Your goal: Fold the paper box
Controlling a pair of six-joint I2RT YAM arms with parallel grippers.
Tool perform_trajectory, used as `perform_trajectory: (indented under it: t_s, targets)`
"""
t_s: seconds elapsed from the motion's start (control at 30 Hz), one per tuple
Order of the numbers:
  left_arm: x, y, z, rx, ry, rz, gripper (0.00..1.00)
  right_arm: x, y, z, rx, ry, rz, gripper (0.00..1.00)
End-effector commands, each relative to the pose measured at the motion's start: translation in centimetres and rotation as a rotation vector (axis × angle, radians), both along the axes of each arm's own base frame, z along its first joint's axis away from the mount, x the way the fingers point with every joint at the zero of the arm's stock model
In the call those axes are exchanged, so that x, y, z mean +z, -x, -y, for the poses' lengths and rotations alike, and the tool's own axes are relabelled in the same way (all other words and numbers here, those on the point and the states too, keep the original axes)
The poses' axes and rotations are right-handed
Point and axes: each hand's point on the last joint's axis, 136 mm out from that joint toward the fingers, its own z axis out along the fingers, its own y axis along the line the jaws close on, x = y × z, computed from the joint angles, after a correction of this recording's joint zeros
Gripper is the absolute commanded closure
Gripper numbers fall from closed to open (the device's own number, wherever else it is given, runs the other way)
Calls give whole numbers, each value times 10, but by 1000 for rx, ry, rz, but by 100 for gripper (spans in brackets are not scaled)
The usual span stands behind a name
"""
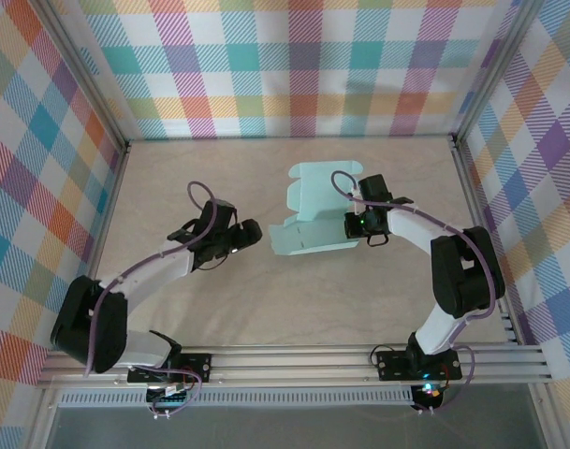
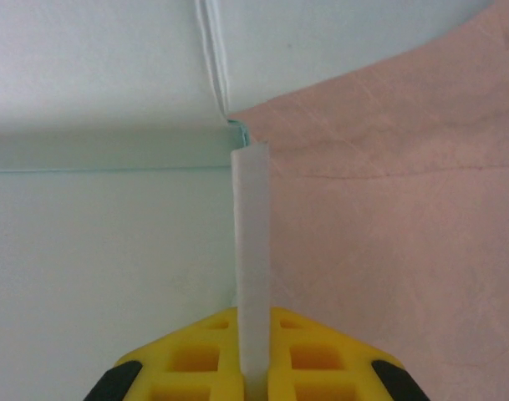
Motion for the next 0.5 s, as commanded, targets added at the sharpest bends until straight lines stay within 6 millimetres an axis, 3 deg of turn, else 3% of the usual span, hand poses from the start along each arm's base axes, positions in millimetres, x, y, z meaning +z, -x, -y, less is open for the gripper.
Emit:
perform_trajectory:
  t_s: [0.0, 0.2, 0.3, 0.37, 0.47]
  targets:
    - [31, -8, 37, -237, -69, 174, 9, 17, -2, -11, -22, -82, -7, 100]
    - [38, -26, 68, -399, -162, 256, 12, 25, 5, -21, 22, -136, -17, 100]
    - [41, -34, 84, -436, -125, 249, 21, 26, 11, -26, 47, -161, -58, 100]
    - [40, -38, 94, -455, -95, 231, 33, 25, 15, -29, 57, -181, -89, 100]
    - [38, -41, 101, -468, -81, 210, 37, 24, 19, -34, 68, -213, -123, 100]
